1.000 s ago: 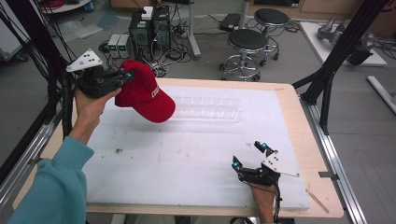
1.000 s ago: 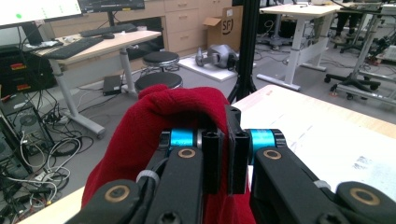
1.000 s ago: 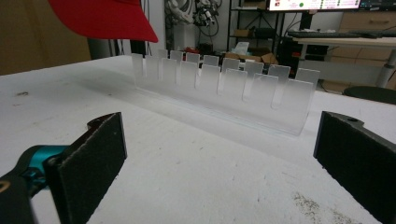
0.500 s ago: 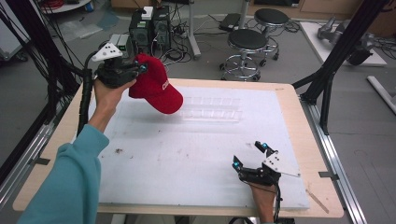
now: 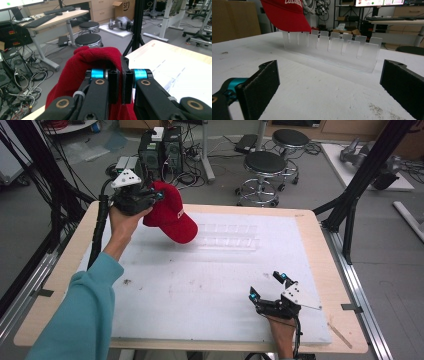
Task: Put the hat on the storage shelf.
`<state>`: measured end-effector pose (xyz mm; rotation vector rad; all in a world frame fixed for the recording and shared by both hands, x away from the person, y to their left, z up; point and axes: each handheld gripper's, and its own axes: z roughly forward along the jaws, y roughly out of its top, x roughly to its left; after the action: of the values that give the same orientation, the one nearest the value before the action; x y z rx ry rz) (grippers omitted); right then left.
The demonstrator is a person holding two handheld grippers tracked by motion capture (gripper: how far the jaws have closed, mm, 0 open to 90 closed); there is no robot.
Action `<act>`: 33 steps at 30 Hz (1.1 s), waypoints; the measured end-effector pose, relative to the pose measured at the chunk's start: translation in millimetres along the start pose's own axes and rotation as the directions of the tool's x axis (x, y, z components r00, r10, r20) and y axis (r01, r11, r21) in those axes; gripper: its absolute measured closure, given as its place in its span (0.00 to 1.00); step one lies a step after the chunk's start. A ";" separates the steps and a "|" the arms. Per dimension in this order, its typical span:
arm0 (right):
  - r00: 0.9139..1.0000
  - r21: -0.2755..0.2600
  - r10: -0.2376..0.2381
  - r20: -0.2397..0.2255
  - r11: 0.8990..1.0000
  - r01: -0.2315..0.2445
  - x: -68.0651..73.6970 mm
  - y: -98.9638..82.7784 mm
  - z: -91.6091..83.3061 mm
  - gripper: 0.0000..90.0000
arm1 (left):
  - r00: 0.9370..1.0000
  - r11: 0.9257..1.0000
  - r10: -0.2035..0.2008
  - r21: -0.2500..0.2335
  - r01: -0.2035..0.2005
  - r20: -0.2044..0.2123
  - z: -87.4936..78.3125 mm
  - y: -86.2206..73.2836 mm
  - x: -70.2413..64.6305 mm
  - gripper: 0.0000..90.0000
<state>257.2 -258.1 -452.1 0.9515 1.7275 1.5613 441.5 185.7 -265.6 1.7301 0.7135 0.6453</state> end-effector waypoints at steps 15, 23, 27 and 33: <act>1.000 -0.003 0.000 -0.003 1.000 0.000 -0.2 -0.1 -0.3 0.02 | 1.000 0.999 -0.005 -0.046 0.004 -0.025 3.2 5.0 -7.3 0.97; 1.000 -0.003 0.002 -0.004 1.000 -0.002 -0.3 -0.1 -0.2 0.02 | 0.998 0.998 -0.010 -0.060 0.006 -0.068 -2.1 10.0 0.8 0.97; 1.000 -0.003 0.001 -0.004 1.000 -0.001 -0.3 -0.1 -0.2 0.02 | 0.996 0.999 -0.005 -0.043 0.001 -0.085 0.3 8.0 2.2 0.97; 1.000 -0.003 0.003 -0.006 1.000 -0.003 -0.4 -0.1 -0.3 0.02 | 0.996 1.000 0.023 -0.016 -0.025 -0.086 4.9 5.3 -1.7 0.97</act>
<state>257.2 -258.6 -452.2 0.9497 1.7276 1.5700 444.6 180.2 -261.8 1.7052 0.7457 0.7441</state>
